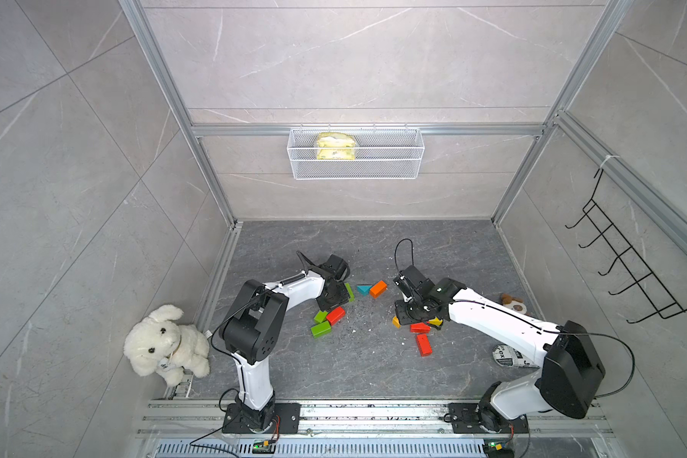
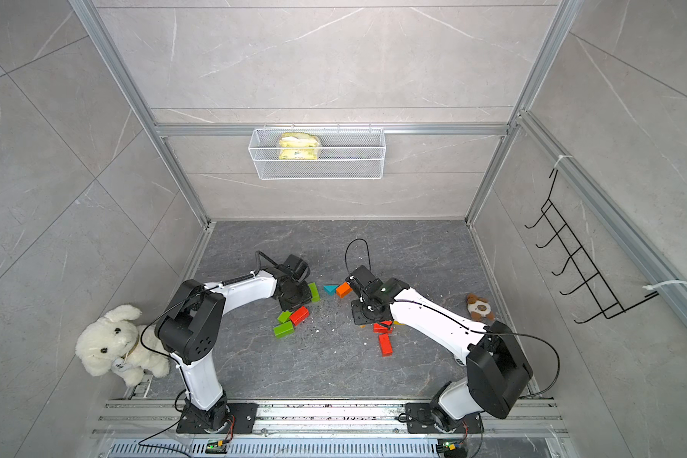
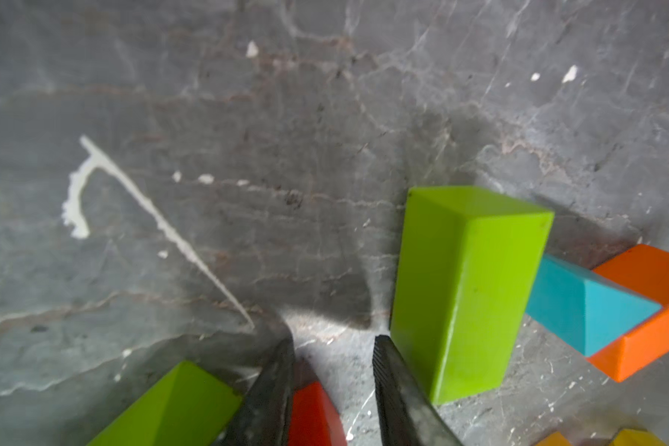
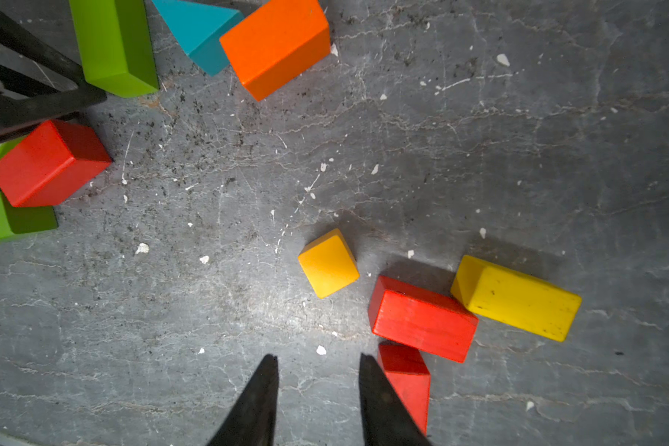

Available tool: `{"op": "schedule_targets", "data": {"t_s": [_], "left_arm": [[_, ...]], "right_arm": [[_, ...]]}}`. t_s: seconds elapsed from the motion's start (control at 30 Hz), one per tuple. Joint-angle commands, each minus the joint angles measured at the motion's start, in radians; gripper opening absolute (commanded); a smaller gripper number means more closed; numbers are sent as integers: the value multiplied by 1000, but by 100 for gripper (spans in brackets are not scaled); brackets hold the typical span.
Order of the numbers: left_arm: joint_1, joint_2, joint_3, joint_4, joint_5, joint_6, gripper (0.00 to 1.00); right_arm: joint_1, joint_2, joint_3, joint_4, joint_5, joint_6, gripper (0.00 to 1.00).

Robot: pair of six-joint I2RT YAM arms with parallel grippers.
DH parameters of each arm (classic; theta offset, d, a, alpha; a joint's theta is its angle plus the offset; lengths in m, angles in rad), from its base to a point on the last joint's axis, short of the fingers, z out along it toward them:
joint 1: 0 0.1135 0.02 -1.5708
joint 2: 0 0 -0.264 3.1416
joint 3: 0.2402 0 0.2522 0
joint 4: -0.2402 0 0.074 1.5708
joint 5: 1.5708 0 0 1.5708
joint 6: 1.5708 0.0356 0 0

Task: Assemble a heart with building blocks
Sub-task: Assemble the building block at the center of the board.

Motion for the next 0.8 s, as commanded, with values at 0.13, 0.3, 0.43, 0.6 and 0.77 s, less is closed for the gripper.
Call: {"op": "schedule_targets", "data": {"t_s": [0.13,0.3,0.43,0.6,0.77], "left_arm": [[-1,48,89,-4,5,83,38],[-1,58,102,-11,-11,106,38],[-1,56,94,-7,-13,107,38],[-1,51,104,-11,-27,120,39],[-2,56,109,3,7,111,39]], "right_arm": [[5,-2,-25,7,-5,22,38],[6,1,-21,9,-12,24,38],[6,0,-23,7,-10,24,38],[6,0,-25,7,-15,26,38],[6,0,-24,7,-12,24,38]]}}
